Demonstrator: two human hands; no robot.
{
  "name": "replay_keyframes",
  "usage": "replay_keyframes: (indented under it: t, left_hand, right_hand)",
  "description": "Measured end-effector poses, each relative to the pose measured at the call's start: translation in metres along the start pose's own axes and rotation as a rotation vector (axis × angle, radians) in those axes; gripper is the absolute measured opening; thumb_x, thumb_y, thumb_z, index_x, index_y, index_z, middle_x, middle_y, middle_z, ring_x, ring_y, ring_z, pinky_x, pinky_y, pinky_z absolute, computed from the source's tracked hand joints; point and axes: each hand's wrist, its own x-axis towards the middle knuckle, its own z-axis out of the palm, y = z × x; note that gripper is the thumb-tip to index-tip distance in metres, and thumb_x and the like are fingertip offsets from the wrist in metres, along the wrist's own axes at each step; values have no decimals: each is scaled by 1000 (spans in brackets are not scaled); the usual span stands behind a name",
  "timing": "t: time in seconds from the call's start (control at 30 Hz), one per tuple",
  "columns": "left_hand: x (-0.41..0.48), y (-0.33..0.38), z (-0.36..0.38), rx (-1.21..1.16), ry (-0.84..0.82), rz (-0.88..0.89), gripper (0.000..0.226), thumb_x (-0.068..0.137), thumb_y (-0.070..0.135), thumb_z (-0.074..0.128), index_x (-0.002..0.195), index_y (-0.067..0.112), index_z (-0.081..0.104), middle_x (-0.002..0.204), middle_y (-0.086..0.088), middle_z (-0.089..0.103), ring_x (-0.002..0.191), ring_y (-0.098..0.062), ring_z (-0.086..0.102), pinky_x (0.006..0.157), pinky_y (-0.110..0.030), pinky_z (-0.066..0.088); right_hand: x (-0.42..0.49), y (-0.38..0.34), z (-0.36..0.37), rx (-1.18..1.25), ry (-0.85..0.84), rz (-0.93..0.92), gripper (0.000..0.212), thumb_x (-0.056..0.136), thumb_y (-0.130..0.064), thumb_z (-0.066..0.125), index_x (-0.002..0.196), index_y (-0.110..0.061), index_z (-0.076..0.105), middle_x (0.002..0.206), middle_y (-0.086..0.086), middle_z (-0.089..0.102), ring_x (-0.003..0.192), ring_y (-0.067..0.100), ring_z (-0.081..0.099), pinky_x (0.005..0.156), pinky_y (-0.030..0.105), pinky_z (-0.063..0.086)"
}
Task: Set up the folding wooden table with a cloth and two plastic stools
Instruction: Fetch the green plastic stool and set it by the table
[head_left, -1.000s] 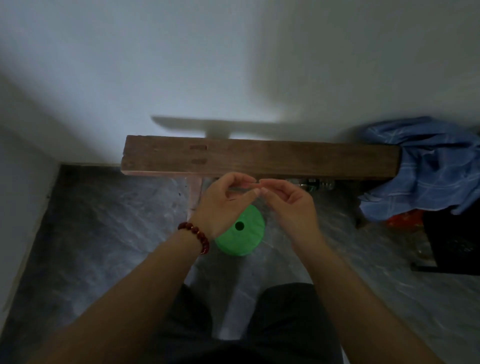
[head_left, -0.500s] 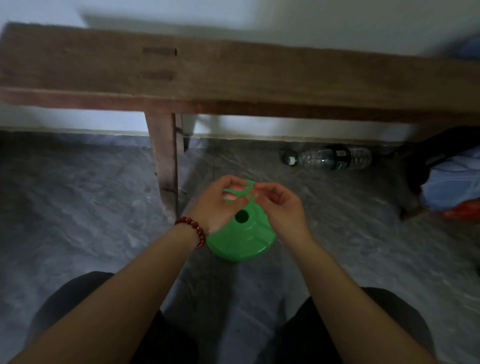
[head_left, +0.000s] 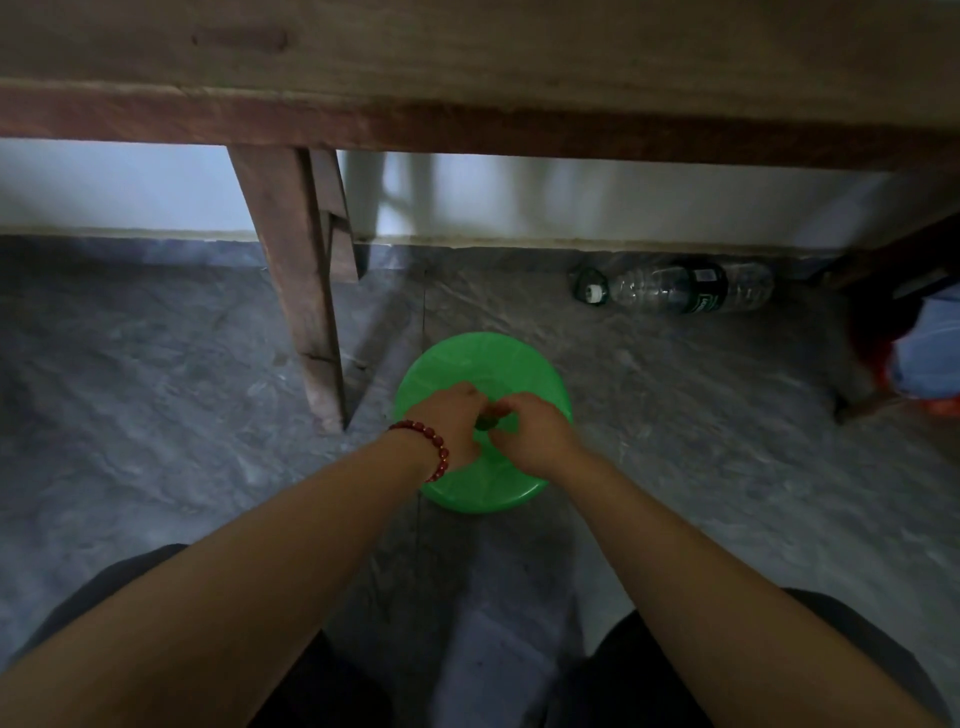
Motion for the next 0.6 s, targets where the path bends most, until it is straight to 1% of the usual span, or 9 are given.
replay_keyframes:
  t: [0.1,0.2,0.27,0.3,0.37,0.4,0.47,0.53,0.6]
  left_hand:
    - [7,-5,12,188,-112,43,55,85,18,61,136,18,41,135,-2,45,118,-24,51,98,-40,47]
    - [10,-11,17,360,-182,90,65,88,36,58,144,19,30,142,0,40,121,-25,50,98,-43,43]
    - [11,-16,15,440,-236,113,83,82,47,64,147,20,21,146,2,34,124,-26,48,100,-45,39]
    - [11,-17,14,479,-270,119,95,76,49,70,148,20,16,148,2,30,125,-26,46,101,-46,38]
    - [7,-17,10,573,-322,128,110,70,42,78,150,20,6,152,1,21,128,-26,42,103,-47,36]
    - [5,-17,9,625,-326,132,109,73,38,76,151,18,1,154,0,15,130,-27,39,104,-47,35]
    - [0,-14,9,675,-296,144,93,85,29,64,151,15,-1,156,-2,10,130,-28,37,104,-47,35]
    - [-2,-12,9,684,-250,164,81,90,24,56,151,14,2,156,-4,12,128,-29,39,102,-46,37]
    - [-3,-12,9,692,-245,173,82,89,22,57,151,15,4,155,-4,14,126,-28,41,100,-45,38]
  right_hand:
    - [4,5,12,-156,-164,-44,44,82,-10,61,124,-3,53,128,16,53,119,30,50,98,28,35]
    - [5,8,21,-200,-231,-71,50,81,-8,59,129,-2,45,136,16,45,123,31,47,103,32,37]
    - [4,10,23,-245,-239,-88,54,82,-9,57,133,-4,40,140,13,40,124,30,47,101,37,40]
    - [3,11,23,-275,-232,-96,56,82,-10,56,135,-5,38,142,11,38,123,30,48,100,38,42]
    - [0,14,23,-315,-214,-121,59,82,-9,54,139,-7,35,146,8,34,122,30,49,97,38,43]
    - [-2,15,23,-325,-208,-136,62,82,-8,53,141,-6,32,148,8,32,123,30,49,98,37,43]
    - [-6,18,25,-348,-203,-175,68,82,-7,53,145,-4,27,154,8,24,127,29,45,104,32,37]
    - [-8,20,26,-385,-195,-201,70,83,-8,52,147,-2,24,157,8,17,130,28,41,108,28,28]
    - [-8,20,25,-407,-197,-204,72,83,-10,54,147,-3,23,157,8,15,129,29,41,108,28,27]
